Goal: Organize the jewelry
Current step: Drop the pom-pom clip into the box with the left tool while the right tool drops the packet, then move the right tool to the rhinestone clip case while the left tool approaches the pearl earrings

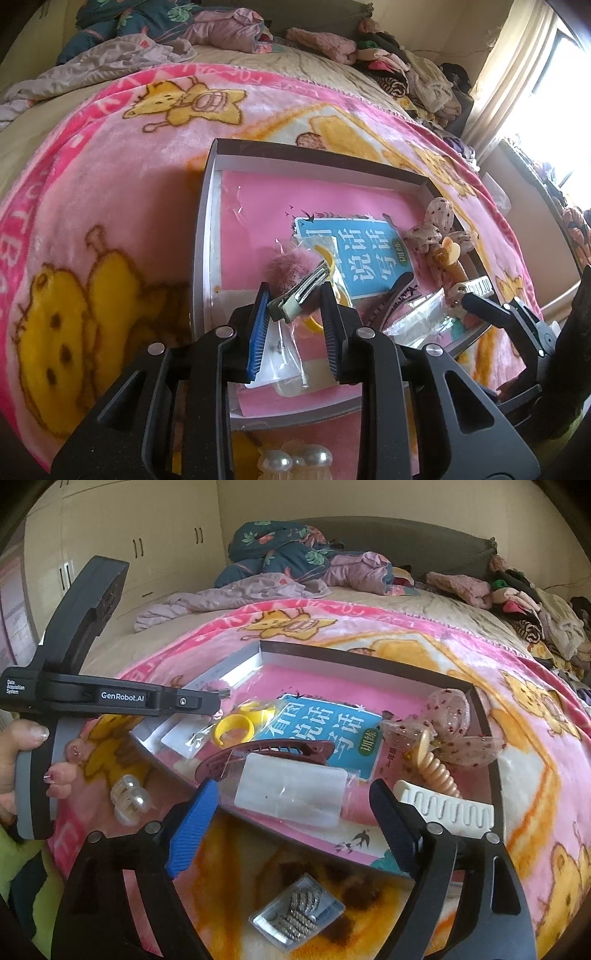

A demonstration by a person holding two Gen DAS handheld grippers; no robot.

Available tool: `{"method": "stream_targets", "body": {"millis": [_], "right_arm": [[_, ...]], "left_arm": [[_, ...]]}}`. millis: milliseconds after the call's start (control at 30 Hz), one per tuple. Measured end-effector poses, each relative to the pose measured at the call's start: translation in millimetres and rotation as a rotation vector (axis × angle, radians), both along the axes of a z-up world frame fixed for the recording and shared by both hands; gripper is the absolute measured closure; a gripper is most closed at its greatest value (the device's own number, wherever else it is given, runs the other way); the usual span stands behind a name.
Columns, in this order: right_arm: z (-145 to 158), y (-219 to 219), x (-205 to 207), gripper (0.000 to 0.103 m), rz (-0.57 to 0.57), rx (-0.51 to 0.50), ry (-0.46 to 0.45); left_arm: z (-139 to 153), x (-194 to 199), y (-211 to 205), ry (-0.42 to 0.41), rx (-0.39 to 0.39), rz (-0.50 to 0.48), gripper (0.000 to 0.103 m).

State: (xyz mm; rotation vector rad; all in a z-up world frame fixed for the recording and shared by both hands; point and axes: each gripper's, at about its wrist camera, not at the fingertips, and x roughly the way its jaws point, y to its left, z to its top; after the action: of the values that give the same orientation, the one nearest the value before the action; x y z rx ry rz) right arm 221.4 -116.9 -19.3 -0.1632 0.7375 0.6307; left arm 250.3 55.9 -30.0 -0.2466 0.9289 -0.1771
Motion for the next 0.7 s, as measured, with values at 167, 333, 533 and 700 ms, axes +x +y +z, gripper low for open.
{"method": "stream_targets", "body": {"millis": [167, 333, 533, 700], "right_arm": [[6.8, -11.0, -7.0, 0.017, -0.023, 0.015, -0.008], [13.2, -24.6, -13.9, 0.016, -0.050, 0.021, -0.016], [19.2, -36.8, -21.0, 0.015, -0.074, 0.027, -0.026], [25.7, -41.7, -28.8, 0.015, -0.076, 0.031, -0.039]], "left_arm": [[4.5, -5.7, -5.6, -0.008, 0.000, -0.003, 0.068], [11.7, -12.4, -8.3, -0.022, -0.001, 0.000, 0.058], [25.3, -23.0, -8.7, -0.050, -0.005, 0.010, 0.045], [36.0, -34.6, -10.8, -0.075, 0.003, 0.012, 0.038]]}}
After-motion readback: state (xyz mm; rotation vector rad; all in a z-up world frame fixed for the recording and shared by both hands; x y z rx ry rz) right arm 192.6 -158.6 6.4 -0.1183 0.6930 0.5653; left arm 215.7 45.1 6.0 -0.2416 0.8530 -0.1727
